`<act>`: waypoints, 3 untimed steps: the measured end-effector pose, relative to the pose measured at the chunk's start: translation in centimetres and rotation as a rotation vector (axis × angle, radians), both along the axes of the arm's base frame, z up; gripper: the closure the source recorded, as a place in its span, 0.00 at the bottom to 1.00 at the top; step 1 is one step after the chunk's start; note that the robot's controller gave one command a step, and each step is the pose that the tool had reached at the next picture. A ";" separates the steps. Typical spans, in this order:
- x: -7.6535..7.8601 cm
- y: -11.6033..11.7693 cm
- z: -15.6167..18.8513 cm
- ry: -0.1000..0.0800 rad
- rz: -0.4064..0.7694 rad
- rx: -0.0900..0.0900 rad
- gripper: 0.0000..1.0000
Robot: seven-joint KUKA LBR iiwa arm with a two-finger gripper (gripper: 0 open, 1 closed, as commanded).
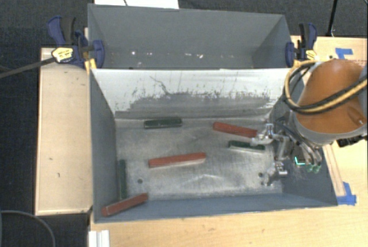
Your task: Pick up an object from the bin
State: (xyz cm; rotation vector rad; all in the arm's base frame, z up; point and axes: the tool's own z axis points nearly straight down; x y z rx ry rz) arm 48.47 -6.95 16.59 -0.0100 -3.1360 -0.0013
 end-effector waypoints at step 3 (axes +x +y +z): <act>7.2 -0.2 -7.0 -0.004 0.003 0.000 0.00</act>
Offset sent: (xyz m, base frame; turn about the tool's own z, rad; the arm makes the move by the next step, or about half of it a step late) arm 0.0682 -0.0019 -0.0959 -0.0591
